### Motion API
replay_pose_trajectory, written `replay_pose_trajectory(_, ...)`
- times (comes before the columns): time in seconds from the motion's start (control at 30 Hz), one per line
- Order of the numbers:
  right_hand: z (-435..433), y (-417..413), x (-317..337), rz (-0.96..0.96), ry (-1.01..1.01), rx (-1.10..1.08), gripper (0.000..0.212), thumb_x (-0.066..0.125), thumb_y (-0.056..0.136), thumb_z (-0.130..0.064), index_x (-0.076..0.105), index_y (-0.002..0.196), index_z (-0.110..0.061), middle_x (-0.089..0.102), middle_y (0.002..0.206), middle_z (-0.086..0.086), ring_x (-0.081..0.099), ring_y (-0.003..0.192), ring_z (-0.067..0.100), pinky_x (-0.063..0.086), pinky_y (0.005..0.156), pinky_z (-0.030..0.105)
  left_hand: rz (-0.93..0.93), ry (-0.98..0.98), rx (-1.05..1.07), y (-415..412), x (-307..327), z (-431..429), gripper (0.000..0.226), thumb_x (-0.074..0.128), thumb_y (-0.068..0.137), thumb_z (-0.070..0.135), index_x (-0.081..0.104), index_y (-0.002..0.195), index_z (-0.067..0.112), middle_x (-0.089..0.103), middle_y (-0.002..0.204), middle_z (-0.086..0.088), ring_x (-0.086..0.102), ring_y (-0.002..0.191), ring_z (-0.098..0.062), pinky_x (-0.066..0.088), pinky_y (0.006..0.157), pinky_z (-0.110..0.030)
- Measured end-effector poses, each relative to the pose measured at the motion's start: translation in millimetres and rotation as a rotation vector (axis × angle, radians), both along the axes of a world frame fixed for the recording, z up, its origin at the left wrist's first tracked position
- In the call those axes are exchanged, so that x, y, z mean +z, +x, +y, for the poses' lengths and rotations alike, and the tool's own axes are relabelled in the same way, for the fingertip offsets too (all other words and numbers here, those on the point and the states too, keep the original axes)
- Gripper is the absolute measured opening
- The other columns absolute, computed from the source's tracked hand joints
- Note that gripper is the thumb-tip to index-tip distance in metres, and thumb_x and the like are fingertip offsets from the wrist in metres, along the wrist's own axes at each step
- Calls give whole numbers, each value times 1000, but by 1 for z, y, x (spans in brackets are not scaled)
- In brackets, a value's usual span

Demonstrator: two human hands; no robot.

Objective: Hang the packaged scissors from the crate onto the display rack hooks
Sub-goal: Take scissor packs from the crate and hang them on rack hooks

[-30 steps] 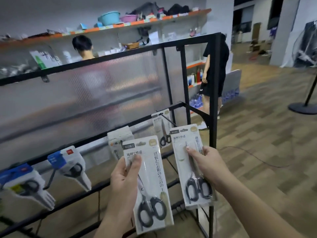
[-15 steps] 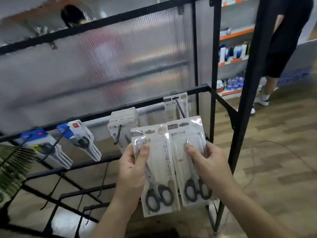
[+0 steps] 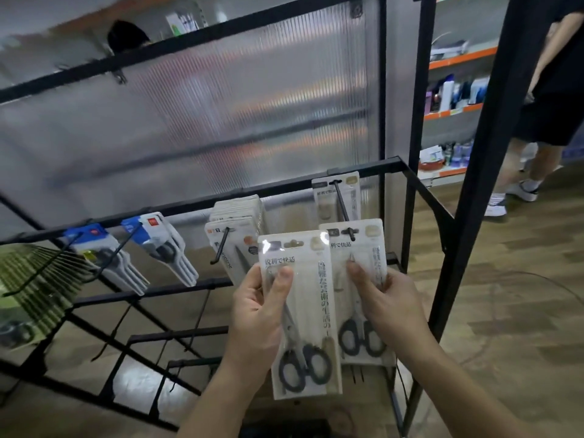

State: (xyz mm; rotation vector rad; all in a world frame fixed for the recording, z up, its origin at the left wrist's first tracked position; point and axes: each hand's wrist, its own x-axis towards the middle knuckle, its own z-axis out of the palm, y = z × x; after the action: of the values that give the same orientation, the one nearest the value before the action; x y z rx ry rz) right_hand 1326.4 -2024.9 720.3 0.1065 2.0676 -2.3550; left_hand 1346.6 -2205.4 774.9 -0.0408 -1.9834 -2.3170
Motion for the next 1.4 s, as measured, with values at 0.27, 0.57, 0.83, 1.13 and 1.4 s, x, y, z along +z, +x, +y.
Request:
replay_pose_trajectory(0.27,3,-85,-10,-147,167,11,48,57,95,-61,67,113,-18,76,101,0,74,90,16,59,70,33,-18,-18,40,-2,-8,12,19,60,91,25,77,84,30,77,101,-12,75,95,-28,63,76,-34)
replay_pose_trajectory(0.57,2,-129,13,-195,160,-63,58,64,89,-63,60,112,-10,69,100,6,65,89,19,48,65,30,-59,34,16,9,-9,15,22,60,89,23,81,86,25,79,99,-11,78,91,-25,63,69,-32)
replay_pose_trajectory(0.83,19,-81,19,-71,465,-82,53,69,96,-36,45,140,-17,55,113,-7,52,98,12,48,86,37,46,-91,-27,1,-16,29,18,68,86,23,83,94,28,80,100,-1,74,96,-11,58,80,-23)
replay_pose_trajectory(1.13,58,-19,18,28,565,-54,60,63,96,-48,52,146,-18,60,140,-4,55,129,13,47,107,36,33,-158,-66,-21,-16,52,23,65,97,22,67,114,7,77,106,-14,75,100,-32,64,82,-48)
replay_pose_trajectory(1.4,73,3,12,62,593,-91,39,65,96,-33,62,133,-21,68,124,-11,62,117,4,50,107,34,-7,-170,-64,-22,-21,58,22,63,99,19,66,116,5,77,105,-13,76,96,-30,65,75,-39)
